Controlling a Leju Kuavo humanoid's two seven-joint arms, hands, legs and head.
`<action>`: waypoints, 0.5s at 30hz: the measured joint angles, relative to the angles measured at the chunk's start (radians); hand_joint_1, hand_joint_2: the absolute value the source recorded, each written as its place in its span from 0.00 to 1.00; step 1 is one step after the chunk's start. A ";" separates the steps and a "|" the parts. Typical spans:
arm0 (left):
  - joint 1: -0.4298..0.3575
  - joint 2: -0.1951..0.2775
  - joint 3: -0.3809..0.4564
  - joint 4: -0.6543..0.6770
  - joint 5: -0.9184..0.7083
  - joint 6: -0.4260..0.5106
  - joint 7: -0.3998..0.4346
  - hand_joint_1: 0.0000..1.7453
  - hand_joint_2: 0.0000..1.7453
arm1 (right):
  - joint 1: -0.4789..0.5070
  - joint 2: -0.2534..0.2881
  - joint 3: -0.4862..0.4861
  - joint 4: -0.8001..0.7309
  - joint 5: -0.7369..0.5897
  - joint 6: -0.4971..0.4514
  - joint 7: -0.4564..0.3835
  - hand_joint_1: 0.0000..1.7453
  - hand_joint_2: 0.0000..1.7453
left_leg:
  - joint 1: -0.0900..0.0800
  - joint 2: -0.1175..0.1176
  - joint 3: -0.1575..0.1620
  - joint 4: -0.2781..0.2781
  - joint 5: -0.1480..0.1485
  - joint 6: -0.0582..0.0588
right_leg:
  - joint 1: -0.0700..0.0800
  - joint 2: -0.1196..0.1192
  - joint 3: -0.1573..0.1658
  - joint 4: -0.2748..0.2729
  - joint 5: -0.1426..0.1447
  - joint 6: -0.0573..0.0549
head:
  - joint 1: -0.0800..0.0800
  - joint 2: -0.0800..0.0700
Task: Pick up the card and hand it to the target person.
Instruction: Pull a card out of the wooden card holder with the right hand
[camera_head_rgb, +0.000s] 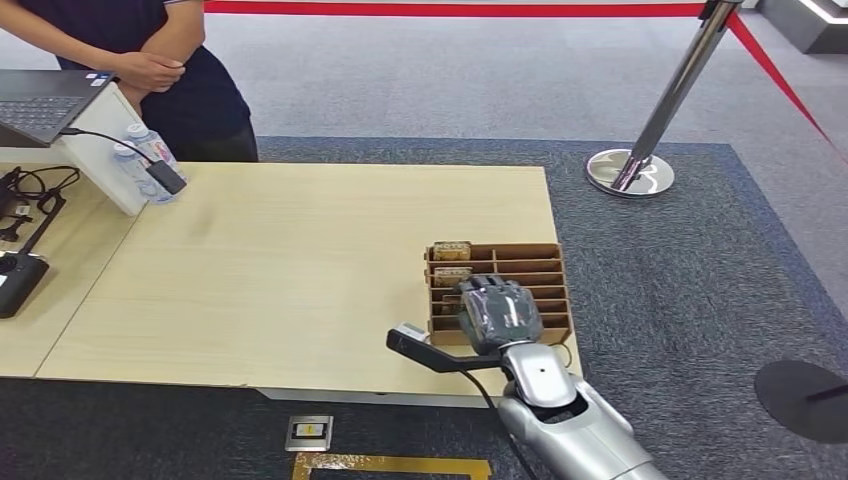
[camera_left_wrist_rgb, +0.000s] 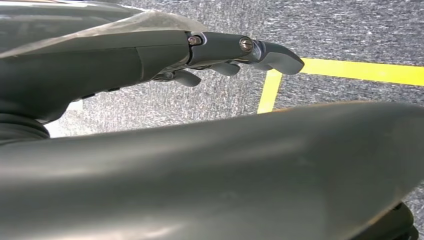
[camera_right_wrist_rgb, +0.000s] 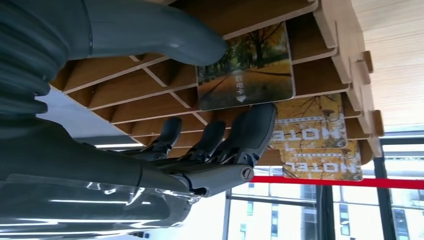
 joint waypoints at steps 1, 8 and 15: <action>0.000 0.000 0.000 0.000 0.000 0.000 0.000 0.00 0.00 | 0.000 0.000 -0.002 0.000 0.001 0.000 0.000 0.47 1.00 | 0.000 0.000 0.000 0.000 0.000 0.000 | 0.000 0.000 0.000 0.000 0.000 0.000 | 0.000 0.000; 0.000 0.000 0.000 0.000 0.002 0.000 -0.002 0.00 0.00 | -0.001 0.000 -0.013 -0.001 0.002 -0.001 -0.002 0.63 1.00 | 0.000 0.000 0.000 0.000 0.000 0.000 | 0.000 0.000 0.000 0.000 0.000 0.000 | 0.000 0.000; 0.000 0.000 0.000 0.000 0.003 0.000 -0.006 0.00 0.00 | -0.004 0.000 -0.014 -0.001 0.002 -0.003 -0.007 0.98 1.00 | 0.000 0.000 0.000 0.000 0.000 0.000 | 0.000 0.000 0.000 0.000 0.000 0.000 | 0.000 0.000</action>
